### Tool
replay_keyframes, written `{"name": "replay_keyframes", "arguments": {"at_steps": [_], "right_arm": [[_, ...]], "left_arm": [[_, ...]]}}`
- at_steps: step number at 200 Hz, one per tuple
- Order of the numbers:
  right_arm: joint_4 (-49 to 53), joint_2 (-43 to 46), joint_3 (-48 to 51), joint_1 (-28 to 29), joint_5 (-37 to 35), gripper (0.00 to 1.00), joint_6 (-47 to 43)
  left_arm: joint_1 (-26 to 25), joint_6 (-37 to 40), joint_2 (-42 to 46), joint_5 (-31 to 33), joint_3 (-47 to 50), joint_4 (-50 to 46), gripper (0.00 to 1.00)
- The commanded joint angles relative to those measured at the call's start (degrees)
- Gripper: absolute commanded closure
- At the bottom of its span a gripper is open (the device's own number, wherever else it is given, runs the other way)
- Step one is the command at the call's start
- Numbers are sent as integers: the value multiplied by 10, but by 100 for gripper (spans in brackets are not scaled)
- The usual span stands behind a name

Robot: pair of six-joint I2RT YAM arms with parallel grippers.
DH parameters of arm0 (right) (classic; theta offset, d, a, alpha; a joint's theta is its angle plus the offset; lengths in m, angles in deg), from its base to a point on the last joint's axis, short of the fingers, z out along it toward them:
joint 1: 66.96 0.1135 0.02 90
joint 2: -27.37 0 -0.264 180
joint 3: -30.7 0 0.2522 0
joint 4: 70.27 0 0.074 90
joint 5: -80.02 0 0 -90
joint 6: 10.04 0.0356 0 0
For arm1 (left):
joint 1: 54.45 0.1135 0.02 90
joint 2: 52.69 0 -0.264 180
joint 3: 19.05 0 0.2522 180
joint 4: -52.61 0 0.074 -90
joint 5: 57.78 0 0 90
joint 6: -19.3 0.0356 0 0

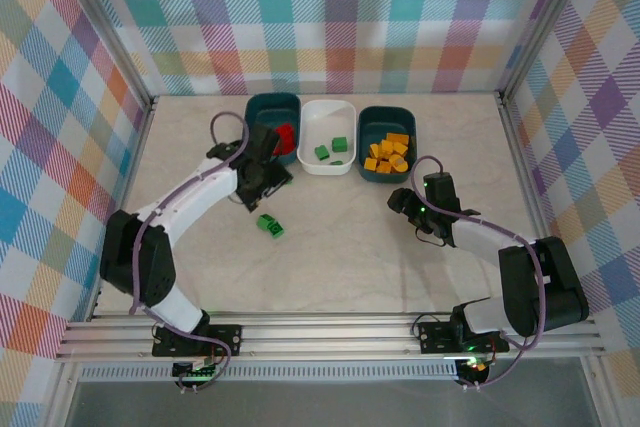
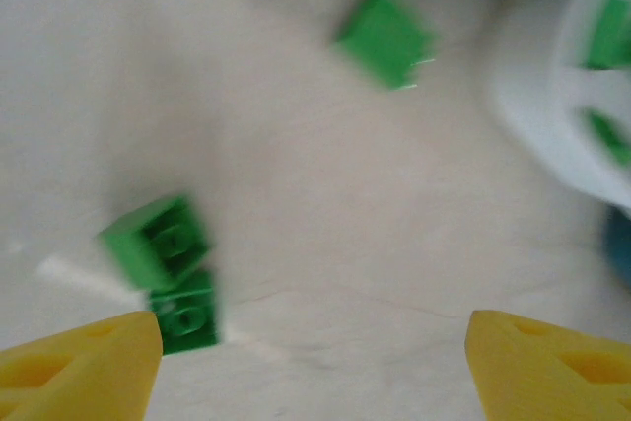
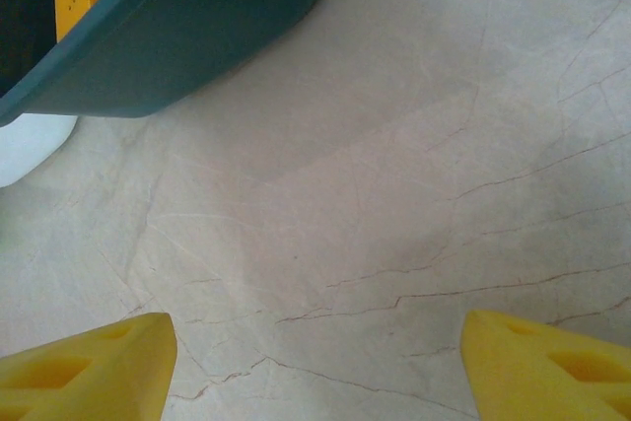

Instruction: Sort the legos into containers by color

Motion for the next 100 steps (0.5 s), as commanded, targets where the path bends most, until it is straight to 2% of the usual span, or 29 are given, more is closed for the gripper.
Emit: {"name": "replay_keyframes", "arguments": {"at_steps": [1, 37, 77, 100], "right_arm": [[-9, 1, -15, 4, 11, 24, 1], [-7, 0, -17, 9, 11, 24, 0], [-4, 11, -15, 10, 11, 24, -5], [-5, 9, -15, 10, 11, 25, -6]], "left_arm": [[5, -100, 43, -3, 74, 5, 19], [5, -150, 60, -8, 151, 53, 20], [11, -124, -8, -36, 146, 125, 29], [11, -126, -35, -20, 128, 110, 29]]}}
